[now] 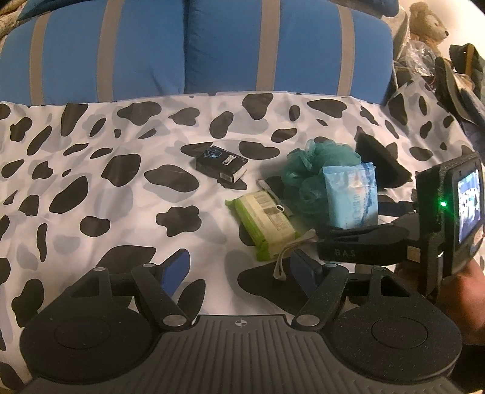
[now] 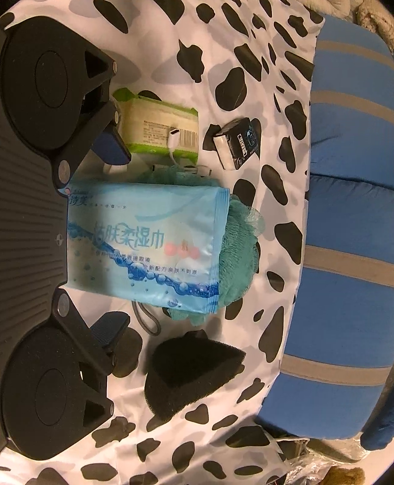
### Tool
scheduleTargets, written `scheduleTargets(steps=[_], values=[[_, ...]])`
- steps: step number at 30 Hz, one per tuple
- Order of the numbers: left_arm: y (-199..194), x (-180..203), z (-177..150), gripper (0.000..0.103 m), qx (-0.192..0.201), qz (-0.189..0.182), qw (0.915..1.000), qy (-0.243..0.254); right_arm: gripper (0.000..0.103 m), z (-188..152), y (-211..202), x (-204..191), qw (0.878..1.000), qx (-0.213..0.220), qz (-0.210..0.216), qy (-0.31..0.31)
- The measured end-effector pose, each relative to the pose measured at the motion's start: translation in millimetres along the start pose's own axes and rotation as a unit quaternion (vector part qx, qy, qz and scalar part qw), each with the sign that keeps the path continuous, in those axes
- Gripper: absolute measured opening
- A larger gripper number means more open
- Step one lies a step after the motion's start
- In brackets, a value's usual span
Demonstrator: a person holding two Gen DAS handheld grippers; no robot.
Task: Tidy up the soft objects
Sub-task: 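Grasp the blue wet-wipes pack with the right tool, then grasp the green soap bar with the left tool while the right tool holds the wipes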
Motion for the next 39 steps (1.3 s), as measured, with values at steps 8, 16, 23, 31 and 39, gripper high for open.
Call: scheduleTargets(steps=[8,16,23,31,39], values=[[6.2,-3.7,-1.5,0.073,-0.011,-0.005,0.9999,-0.012,0.069,-1.0,-6.8,9.4,1.0,-0.026,0.013,0.008],[13.9,4.5,-0.6,0.073,-0.006,-0.002,0.9999,-0.008,0.068,-9.6,-57.5,35.6,1.0,0.001,0.027,0.015],[19.3,25.5,3.0,0.073,0.01,0.001,0.9997,0.023,0.068,-31.5,-99.0,73.8,0.999,0.017,0.026,0.021],[23.4,35.2,7.2,0.073,0.027,-0.006,0.9995,0.015,0.068,-61.2,-122.3,101.4,0.999,0.022,0.032,0.027],[41.1,33.2,11.4,0.073,0.018,0.004,0.9998,0.01,0.068,-70.5,-130.1,102.9,0.998,0.019,0.047,0.021]])
Point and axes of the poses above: each gripper's, at about its wrist camera, not at the fingertips, and y roughly the way its jaws point, x to its right, z to its top, the point moved 5 cm from there along y, roughly the way its jaws point, and after that the axes turned 15 degrees about -x, right-handed, at the moved point
